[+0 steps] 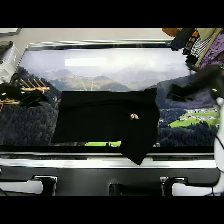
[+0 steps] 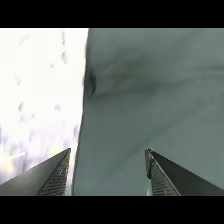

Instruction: Fold the clothes and pants, and hang the long-sleeved shirts on hangers.

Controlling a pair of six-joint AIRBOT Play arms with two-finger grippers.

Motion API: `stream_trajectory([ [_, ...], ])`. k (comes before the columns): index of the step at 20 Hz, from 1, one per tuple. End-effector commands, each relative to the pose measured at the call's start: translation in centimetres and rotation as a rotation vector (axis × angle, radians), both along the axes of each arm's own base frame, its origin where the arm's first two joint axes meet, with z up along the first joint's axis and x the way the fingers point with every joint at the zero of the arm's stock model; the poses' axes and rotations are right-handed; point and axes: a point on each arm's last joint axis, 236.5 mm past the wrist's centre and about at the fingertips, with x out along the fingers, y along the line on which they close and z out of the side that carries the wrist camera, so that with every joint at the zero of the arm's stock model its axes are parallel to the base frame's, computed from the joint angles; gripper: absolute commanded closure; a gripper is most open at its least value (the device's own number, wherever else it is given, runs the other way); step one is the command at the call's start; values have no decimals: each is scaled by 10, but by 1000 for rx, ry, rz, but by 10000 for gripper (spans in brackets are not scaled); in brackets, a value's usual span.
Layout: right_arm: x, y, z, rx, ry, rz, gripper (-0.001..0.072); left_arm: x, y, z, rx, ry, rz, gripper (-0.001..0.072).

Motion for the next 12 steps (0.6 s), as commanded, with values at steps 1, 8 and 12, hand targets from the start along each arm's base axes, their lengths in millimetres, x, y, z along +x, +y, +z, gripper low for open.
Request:
stream_trajectory([
  [1, -74, 1, 1, 188, 48, -57, 348, -46, 15, 12, -86, -21, 132, 173],
  [8, -212, 84, -78, 449, 338, -106, 233, -131, -26, -38, -224, 115, 219, 174],
  [12, -243, 113, -101, 563, 413, -172, 234, -146, -38, -49, -258, 149, 212, 174],
])
